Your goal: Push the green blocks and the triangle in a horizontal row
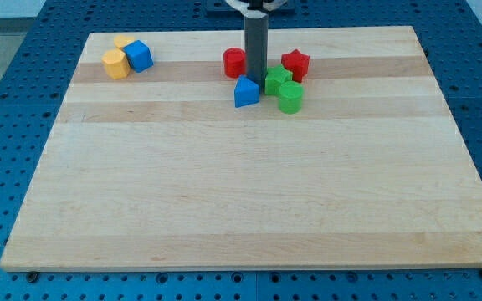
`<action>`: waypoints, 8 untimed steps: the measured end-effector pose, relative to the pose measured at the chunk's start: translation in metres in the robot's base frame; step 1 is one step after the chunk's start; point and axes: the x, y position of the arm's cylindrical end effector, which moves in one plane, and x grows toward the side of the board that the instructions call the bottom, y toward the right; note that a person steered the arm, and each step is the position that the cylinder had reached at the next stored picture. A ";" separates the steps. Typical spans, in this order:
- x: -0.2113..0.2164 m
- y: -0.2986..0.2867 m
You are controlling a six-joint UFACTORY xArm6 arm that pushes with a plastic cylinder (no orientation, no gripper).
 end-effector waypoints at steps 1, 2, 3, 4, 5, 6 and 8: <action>-0.010 -0.002; -0.052 0.000; -0.055 0.016; -0.054 0.020; -0.045 0.025; -0.032 0.025; 0.015 0.020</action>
